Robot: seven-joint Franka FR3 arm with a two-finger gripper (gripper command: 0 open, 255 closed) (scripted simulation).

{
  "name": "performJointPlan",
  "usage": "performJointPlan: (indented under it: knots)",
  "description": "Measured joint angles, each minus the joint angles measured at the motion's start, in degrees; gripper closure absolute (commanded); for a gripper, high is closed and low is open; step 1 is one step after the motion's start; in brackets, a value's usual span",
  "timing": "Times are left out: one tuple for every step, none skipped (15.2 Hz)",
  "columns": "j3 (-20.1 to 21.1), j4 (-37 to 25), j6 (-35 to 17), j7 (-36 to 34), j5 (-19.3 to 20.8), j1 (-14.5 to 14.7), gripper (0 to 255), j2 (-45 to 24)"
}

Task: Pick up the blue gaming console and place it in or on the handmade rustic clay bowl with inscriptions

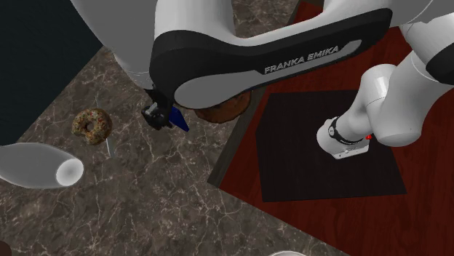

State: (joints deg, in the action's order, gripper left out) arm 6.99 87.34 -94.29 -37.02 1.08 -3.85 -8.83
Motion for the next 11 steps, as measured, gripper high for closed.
performJointPlan:
  knots:
    - [-0.06,-0.53,-0.21,-0.34,0.15,0.01,0,-0.70]
    - [-0.11,-0.26,-0.73,-0.46,0.21,-0.01,0,-0.94]
    - [-0.14,0.30,-1.42,-0.53,0.24,-0.03,0,-1.06]
    - [-0.14,1.45,-2.36,-0.59,0.23,-0.04,0,-0.85]
    - [-0.13,2.21,-3.09,-0.65,0.23,-0.03,0,-0.82]
    - [-0.17,2.92,-3.81,-0.57,0.23,-0.09,0,-0.82]
    - [-0.22,3.94,-4.73,-0.50,0.22,-0.15,0,-0.72]
    - [-0.20,4.36,-5.24,-0.57,0.24,-0.12,0,-0.81]
    - [-0.19,4.83,-5.59,-0.59,0.23,-0.11,0,-0.70]
    - [-0.20,5.00,-5.74,-0.58,0.22,-0.12,0,-0.67]
    - [-0.20,5.07,-5.82,-0.56,0.22,-0.13,0,-0.66]
